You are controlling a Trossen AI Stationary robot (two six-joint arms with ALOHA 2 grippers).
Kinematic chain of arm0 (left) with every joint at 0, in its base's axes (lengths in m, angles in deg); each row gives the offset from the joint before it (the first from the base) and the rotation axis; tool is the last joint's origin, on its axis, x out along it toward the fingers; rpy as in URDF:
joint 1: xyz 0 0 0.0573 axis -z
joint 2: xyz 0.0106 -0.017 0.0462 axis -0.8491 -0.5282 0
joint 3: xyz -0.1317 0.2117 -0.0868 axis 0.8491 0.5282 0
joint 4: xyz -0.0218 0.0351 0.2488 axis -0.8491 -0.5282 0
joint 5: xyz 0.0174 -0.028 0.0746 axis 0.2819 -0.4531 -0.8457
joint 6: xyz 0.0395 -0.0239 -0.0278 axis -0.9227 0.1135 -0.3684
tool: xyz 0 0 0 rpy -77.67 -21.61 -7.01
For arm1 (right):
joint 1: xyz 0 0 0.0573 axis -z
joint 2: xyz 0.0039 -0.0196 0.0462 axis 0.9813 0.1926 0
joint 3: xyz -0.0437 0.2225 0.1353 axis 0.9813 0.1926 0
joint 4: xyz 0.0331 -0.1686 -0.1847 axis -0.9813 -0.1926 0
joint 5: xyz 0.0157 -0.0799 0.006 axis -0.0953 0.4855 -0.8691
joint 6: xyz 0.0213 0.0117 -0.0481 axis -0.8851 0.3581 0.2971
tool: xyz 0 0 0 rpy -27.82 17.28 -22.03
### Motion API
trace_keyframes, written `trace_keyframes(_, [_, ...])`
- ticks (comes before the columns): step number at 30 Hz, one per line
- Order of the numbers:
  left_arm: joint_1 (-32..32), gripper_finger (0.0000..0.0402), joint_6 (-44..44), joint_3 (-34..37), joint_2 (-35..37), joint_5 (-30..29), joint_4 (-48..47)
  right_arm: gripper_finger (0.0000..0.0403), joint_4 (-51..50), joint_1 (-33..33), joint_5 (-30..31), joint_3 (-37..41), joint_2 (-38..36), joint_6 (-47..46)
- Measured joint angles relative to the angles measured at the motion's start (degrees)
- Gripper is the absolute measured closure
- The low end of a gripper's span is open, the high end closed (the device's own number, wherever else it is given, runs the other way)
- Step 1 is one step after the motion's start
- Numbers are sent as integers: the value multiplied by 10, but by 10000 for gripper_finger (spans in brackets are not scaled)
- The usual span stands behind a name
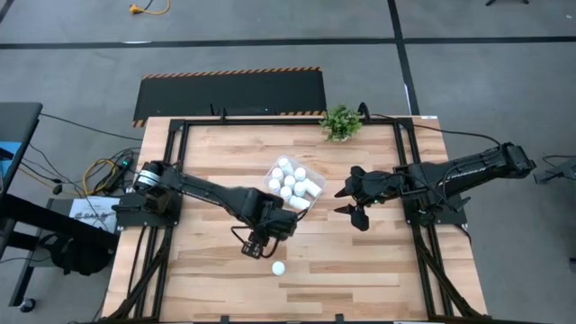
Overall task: Pick and place pill bottles into a basket
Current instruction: Put the middle white pill bottle into the bin
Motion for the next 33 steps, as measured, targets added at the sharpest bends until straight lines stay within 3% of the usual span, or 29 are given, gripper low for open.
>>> trace_keyframes(6, [-23, 251, -10, -74, 0, -30, -67, 184, 0, 0, 0, 0, 0, 0])
trace_keyframes(15, [-90, 253, -69, -145, 0, -57, -88, 184, 0, 1, 0, 0, 0, 4])
trace_keyframes(20, [-137, 248, -115, -155, 0, -56, -61, 184, 0, 1, 0, 0, 0, 6])
trace_keyframes(24, [-167, 246, -148, -156, -2, -23, -24, 184, 0, 2, 1, 0, 0, 6])
trace_keyframes(33, [-195, 253, -214, -154, -15, -4, 27, 184, -3, 21, 2, 0, 0, 6])
